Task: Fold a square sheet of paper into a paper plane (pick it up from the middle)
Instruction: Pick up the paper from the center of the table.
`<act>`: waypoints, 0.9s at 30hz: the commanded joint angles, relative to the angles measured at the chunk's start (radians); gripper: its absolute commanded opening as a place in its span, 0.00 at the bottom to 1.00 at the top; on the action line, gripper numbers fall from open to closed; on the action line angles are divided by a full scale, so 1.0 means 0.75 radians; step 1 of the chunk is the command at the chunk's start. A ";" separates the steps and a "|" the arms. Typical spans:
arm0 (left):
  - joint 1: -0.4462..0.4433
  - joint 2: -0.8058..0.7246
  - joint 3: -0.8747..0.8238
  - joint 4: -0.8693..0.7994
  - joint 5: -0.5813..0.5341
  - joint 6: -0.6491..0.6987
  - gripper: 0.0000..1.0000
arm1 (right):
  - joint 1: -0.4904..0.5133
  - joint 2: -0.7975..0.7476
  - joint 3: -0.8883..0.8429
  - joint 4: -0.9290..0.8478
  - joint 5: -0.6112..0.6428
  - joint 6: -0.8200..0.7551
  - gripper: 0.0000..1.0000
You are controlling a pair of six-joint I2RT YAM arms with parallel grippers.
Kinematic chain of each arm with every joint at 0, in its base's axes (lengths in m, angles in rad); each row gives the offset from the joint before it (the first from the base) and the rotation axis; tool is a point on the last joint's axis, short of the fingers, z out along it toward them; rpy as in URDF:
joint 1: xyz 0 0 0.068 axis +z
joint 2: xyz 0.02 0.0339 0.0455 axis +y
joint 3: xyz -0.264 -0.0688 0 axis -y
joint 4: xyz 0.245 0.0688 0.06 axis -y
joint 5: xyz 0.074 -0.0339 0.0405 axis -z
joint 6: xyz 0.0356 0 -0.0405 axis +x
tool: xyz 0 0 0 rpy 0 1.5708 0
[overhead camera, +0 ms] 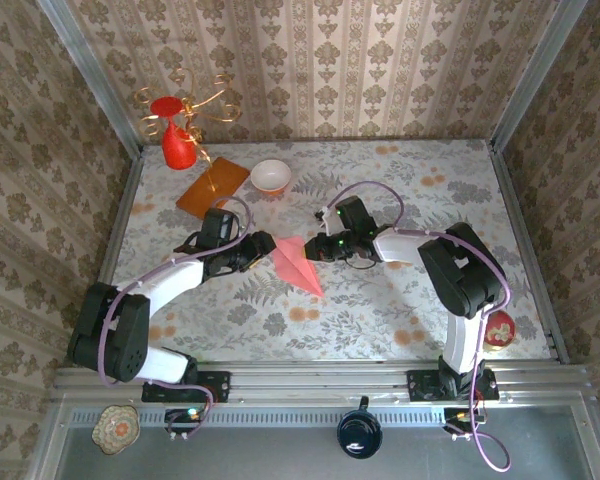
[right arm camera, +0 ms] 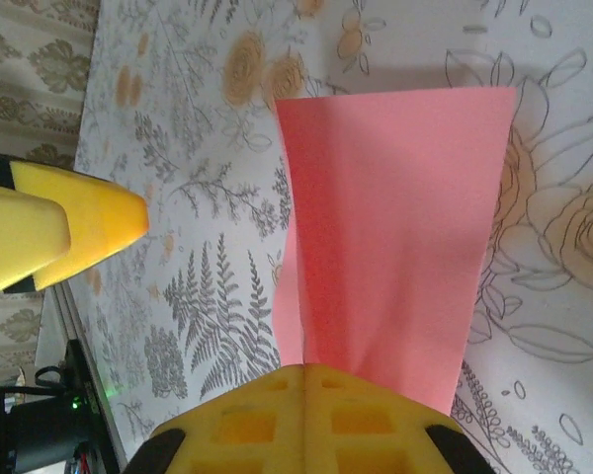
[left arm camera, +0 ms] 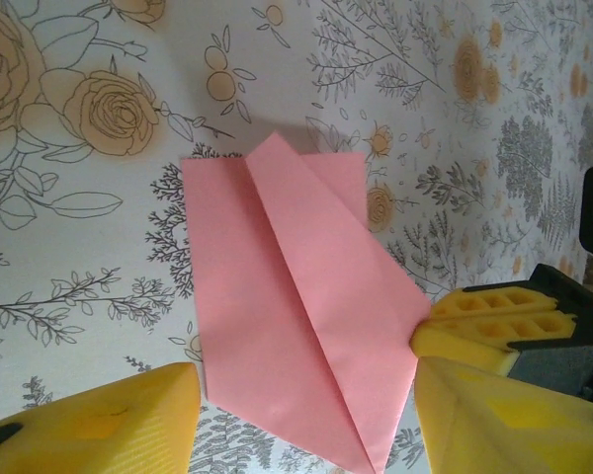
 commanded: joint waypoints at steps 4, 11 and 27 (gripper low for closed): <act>0.006 -0.097 -0.008 0.114 0.086 -0.008 0.61 | -0.028 -0.145 -0.053 0.203 -0.026 0.090 0.04; -0.067 -0.139 -0.004 0.309 0.183 -0.015 0.67 | -0.049 -0.296 -0.139 0.455 -0.062 0.331 0.03; -0.144 -0.103 -0.019 0.701 0.284 -0.160 0.60 | -0.095 -0.337 -0.213 0.903 -0.153 0.744 0.04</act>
